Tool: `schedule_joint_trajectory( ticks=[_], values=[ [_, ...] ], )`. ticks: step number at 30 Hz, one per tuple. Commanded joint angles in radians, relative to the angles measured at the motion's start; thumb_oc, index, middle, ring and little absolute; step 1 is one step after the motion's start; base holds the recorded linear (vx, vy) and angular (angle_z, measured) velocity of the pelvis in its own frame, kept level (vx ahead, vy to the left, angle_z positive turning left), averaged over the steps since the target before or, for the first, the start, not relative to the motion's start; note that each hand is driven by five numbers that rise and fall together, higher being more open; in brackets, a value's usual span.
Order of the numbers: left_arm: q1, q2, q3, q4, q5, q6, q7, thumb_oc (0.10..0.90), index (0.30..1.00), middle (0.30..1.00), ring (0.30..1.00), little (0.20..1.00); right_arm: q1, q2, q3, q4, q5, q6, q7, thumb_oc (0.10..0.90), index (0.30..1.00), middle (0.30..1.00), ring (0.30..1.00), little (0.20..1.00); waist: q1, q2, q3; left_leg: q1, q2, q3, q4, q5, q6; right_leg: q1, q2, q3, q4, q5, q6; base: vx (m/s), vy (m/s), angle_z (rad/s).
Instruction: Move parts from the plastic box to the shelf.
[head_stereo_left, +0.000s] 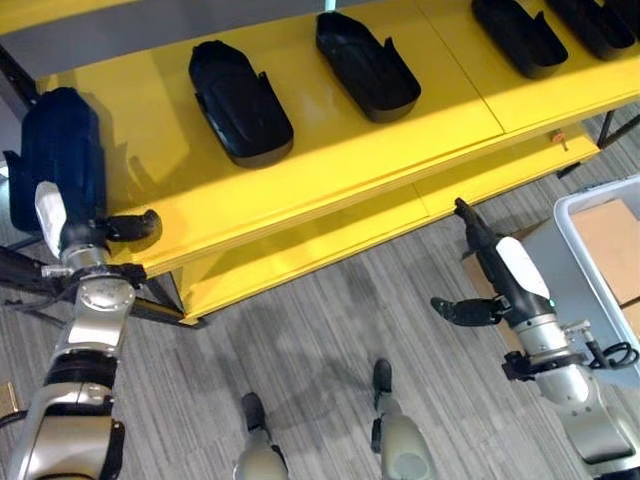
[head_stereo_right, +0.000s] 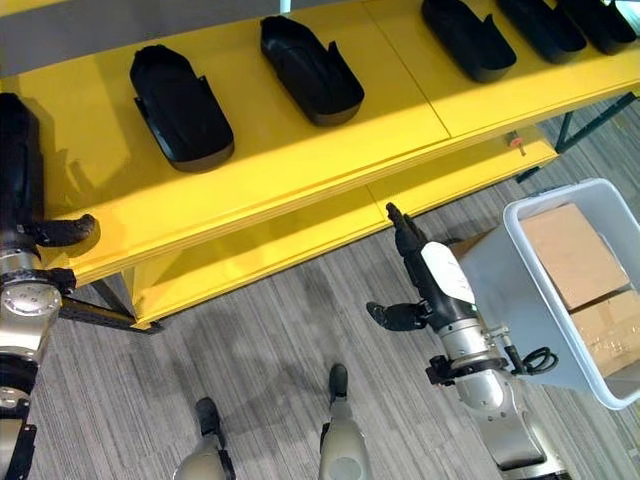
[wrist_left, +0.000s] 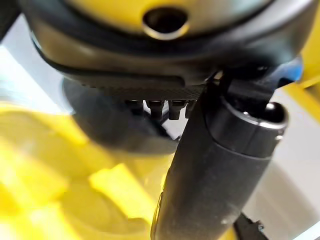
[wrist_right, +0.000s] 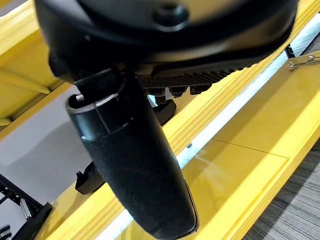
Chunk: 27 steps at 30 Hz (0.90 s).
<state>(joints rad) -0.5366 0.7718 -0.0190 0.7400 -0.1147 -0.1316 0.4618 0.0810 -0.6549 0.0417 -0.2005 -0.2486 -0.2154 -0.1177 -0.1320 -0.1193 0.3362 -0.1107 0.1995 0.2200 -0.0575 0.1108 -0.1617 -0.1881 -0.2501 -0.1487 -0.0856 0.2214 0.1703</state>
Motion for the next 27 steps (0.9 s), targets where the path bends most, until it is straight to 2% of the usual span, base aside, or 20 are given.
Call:
schedule_joint_trajectory(
  ticks=[1,9,18,27],
  values=[
    [-0.139,0.044,0.026,0.052,-0.021,-0.044,-0.001,0.9,1.0,1.0,1.0,1.0,-0.067,-0.043,-0.055,-0.123,0.051,-0.07,-0.07,0.9,1.0,1.0,1.0,1.0,-0.006,-0.027,-0.027,-0.02,-0.061,0.005,0.143,-0.122,0.084,0.034,-0.032,0.008,0.055,-0.025,0.041,0.0,-0.004,-0.04],
    [-0.125,-0.02,0.003,0.089,-0.007,-0.025,-0.032,0.9,1.0,1.0,1.0,1.0,-0.048,-0.046,-0.07,-0.134,0.053,-0.066,-0.068,0.9,1.0,1.0,1.0,1.0,-0.013,-0.031,-0.025,-0.021,-0.056,0.001,0.149,-0.123,0.082,0.032,-0.029,0.009,0.059,-0.031,0.036,0.0,-0.002,-0.01],
    [-0.097,-0.044,-0.016,0.049,0.031,-0.019,-0.049,0.9,1.0,1.0,1.0,1.0,-0.051,-0.042,-0.077,-0.129,0.063,-0.061,-0.06,0.9,1.0,1.0,1.0,1.0,-0.012,-0.026,-0.022,-0.019,-0.055,0.002,0.151,-0.123,0.081,0.032,-0.029,0.013,0.064,-0.034,0.033,0.0,0.0,0.0],
    [-0.107,-0.072,0.0,0.049,-0.035,-0.017,-0.053,0.9,1.0,1.0,1.0,1.0,-0.054,-0.039,-0.07,-0.126,0.057,-0.051,-0.057,0.9,1.0,1.0,1.0,1.0,-0.014,-0.019,-0.026,-0.018,-0.055,-0.001,0.15,-0.123,0.082,0.032,-0.029,0.014,0.066,-0.036,0.031,0.0,0.0,0.0]
  ],
)
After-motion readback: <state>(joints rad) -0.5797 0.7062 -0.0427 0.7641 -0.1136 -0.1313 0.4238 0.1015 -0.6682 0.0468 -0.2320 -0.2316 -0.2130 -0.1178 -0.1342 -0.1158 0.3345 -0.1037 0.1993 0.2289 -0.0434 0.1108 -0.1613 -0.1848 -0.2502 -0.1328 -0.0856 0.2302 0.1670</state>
